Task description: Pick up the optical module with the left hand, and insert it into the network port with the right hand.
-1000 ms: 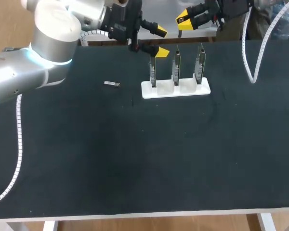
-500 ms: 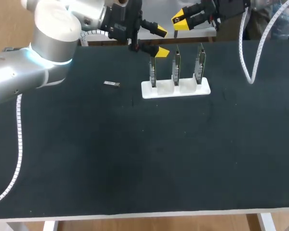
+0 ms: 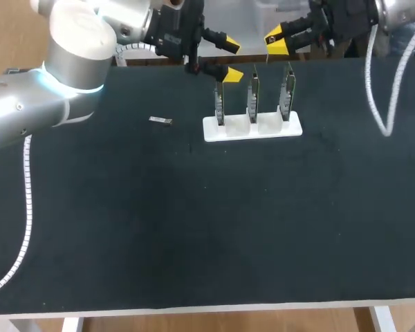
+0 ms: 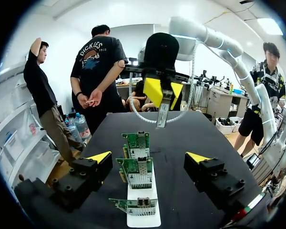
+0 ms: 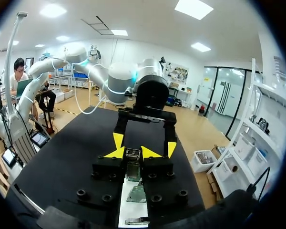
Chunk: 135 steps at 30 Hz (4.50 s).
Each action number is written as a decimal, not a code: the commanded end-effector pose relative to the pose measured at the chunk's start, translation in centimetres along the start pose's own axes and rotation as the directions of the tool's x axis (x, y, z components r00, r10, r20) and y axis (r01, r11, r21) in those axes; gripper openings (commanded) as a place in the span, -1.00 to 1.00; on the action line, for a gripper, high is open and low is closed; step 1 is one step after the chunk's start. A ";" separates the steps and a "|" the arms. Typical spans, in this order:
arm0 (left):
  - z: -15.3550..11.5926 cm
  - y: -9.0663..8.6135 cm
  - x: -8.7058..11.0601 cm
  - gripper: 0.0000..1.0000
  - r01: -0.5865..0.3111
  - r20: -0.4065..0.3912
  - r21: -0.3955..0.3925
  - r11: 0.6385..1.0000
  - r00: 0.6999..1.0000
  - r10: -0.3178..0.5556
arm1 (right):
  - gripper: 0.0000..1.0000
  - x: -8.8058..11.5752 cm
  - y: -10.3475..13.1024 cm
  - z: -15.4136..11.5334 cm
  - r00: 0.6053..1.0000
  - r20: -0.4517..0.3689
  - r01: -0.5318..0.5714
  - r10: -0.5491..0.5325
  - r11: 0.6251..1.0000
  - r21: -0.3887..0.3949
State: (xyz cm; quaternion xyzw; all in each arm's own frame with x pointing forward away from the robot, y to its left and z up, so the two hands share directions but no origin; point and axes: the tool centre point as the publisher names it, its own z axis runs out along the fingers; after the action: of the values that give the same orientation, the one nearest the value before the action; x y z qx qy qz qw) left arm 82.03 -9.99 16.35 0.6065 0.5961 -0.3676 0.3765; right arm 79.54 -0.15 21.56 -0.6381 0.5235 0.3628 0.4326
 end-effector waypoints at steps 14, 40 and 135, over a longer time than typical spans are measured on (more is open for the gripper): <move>0.1 0.2 -0.1 1.00 -0.001 -0.004 0.005 1.000 1.000 0.001 | -1.00 1.1 0.1 0.9 1.000 0.010 -0.015 0.015 1.000 -0.014; 0.1 0.2 -0.1 1.00 -0.001 -0.004 0.005 1.000 1.000 0.001 | -1.00 1.3 -1.1 2.4 1.000 0.020 -0.011 0.013 0.995 -0.101; 0.1 0.2 -0.1 1.00 -0.001 -0.004 0.005 1.000 1.000 0.001 | -1.00 3.0 -2.1 2.7 0.999 0.027 -0.012 0.017 0.985 -0.173</move>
State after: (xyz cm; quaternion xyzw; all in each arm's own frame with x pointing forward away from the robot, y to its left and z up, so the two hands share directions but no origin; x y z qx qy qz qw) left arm 82.04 -9.99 16.36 0.6065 0.5961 -0.3676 0.3765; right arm 81.87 1.40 18.17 -0.6632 0.4900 0.4171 0.3821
